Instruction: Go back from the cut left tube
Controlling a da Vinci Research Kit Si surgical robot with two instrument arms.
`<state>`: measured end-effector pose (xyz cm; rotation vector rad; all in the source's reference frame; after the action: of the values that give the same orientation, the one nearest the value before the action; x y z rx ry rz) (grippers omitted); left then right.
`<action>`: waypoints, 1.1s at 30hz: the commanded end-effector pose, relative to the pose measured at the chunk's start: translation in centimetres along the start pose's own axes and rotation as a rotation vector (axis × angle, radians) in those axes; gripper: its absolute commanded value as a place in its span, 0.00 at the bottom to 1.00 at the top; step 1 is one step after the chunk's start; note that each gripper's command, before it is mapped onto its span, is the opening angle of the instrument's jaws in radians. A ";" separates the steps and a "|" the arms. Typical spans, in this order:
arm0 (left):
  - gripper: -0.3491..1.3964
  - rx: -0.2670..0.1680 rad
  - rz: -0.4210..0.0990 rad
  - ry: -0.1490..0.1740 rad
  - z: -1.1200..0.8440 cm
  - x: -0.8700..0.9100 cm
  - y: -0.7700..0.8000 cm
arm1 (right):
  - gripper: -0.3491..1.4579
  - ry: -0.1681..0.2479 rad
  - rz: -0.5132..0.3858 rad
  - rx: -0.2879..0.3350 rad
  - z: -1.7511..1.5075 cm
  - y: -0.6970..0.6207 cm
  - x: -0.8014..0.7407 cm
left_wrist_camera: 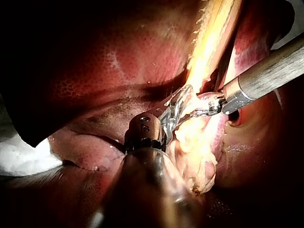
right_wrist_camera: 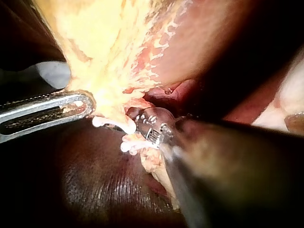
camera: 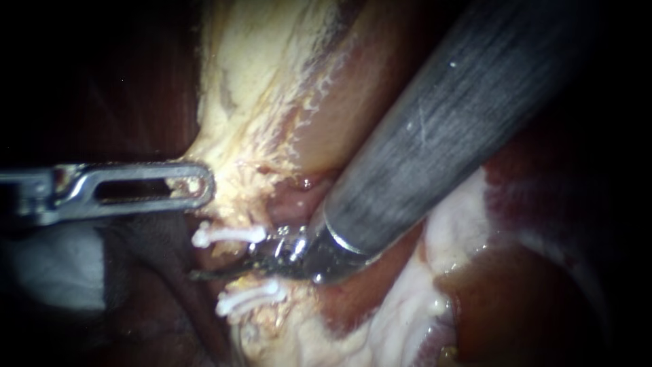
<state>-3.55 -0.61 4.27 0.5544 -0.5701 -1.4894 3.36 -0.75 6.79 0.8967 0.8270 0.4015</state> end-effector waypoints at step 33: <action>0.00 0.002 0.002 0.002 -0.01 -0.01 0.04 | 0.86 0.113 -0.176 0.038 -0.25 -0.42 -0.09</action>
<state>-3.51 -0.60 4.29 0.5557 -0.5700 -1.4874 3.04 -0.94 6.36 0.8281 1.0284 0.2663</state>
